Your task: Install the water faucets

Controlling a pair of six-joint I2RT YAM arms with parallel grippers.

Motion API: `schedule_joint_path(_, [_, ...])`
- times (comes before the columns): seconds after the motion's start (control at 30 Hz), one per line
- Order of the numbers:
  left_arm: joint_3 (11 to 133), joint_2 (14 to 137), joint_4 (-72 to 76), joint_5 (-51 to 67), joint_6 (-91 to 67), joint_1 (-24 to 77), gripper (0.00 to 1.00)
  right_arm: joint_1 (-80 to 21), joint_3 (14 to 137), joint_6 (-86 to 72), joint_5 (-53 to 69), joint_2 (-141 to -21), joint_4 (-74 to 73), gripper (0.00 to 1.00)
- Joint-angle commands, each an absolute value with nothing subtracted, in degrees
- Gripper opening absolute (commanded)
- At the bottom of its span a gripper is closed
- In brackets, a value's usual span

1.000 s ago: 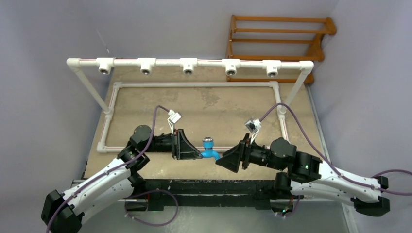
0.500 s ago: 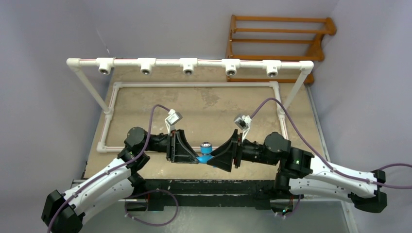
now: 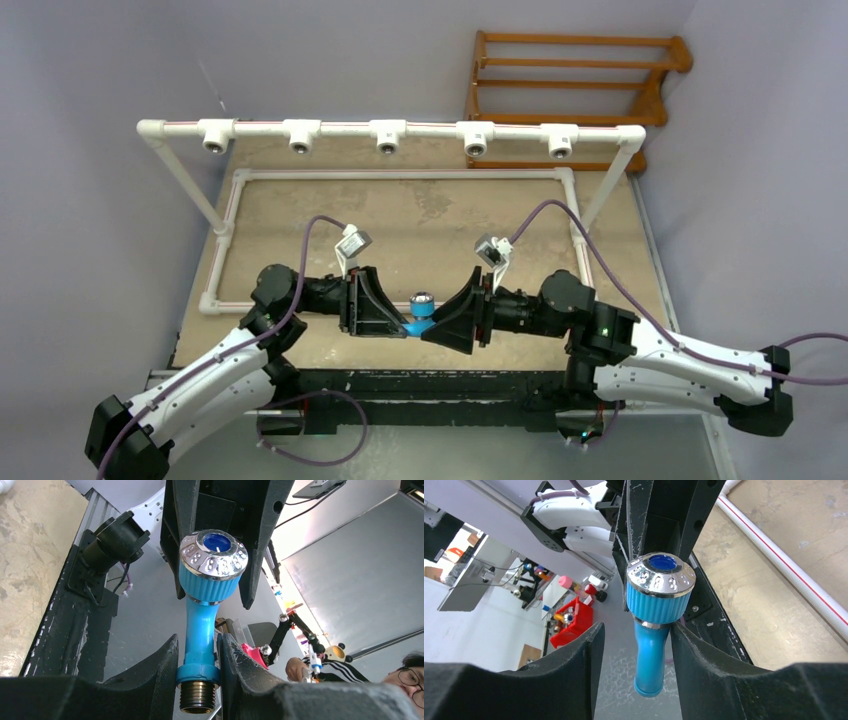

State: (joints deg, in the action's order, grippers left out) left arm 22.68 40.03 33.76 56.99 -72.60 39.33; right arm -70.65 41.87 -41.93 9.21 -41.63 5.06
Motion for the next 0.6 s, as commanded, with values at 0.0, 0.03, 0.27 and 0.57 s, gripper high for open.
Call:
schedule_joint_path(0.0, [23.1, 39.4, 37.5, 55.8, -73.3, 39.0, 0.00, -70.8, 42.2, -40.6, 9.8, -41.8, 7.5, 0.53])
schedule_joint_path(0.03, [23.1, 39.4, 37.6, 55.8, -73.3, 39.0, 0.00, -70.8, 42.2, -40.6, 9.7, -41.9, 7.4, 0.52])
schedule_joint_path(0.27, [23.2, 39.5, 39.1, 55.7, -73.5, 39.0, 0.00, -70.8, 42.2, -40.5, 9.4, -43.2, 7.7, 0.49])
schedule_joint_path(0.57, [22.8, 39.6, 40.3, 55.8, -73.7, 39.0, 0.00, -70.8, 42.7, -40.3, 9.2, -43.5, 8.0, 0.38])
